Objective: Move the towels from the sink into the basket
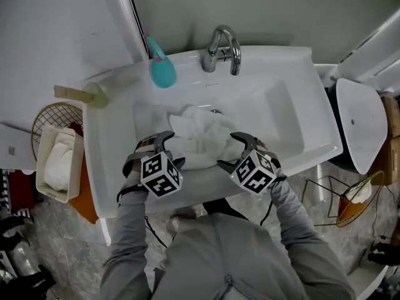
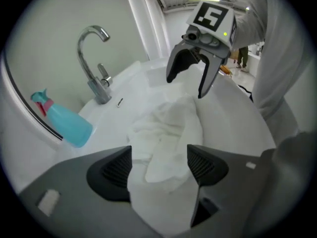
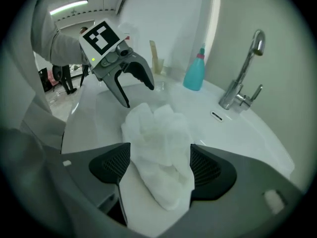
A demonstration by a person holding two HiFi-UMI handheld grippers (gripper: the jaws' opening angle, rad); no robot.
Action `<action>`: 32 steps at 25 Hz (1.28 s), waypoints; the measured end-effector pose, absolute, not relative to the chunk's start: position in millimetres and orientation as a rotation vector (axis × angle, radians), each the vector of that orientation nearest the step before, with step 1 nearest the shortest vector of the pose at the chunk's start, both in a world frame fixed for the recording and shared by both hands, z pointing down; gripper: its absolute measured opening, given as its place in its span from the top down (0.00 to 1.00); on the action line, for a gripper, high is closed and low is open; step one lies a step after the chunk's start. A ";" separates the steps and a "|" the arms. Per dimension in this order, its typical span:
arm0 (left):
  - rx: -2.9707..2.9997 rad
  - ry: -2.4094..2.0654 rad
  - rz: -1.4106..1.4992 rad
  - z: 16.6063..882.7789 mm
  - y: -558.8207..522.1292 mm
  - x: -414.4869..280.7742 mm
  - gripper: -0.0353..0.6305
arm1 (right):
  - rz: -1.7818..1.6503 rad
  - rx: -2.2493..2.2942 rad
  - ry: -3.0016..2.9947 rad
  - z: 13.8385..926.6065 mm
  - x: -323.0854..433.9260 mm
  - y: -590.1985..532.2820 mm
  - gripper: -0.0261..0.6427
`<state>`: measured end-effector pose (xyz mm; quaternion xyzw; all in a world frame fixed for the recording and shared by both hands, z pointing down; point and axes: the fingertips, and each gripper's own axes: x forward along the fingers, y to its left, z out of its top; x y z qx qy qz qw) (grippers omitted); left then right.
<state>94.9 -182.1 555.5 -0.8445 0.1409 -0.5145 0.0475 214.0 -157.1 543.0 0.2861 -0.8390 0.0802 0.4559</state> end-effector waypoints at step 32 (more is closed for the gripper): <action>-2.482 0.066 -2.038 674.5 -175.6 108.0 0.55 | 0.220 0.215 -1.901 670.4 193.6 -169.1 0.64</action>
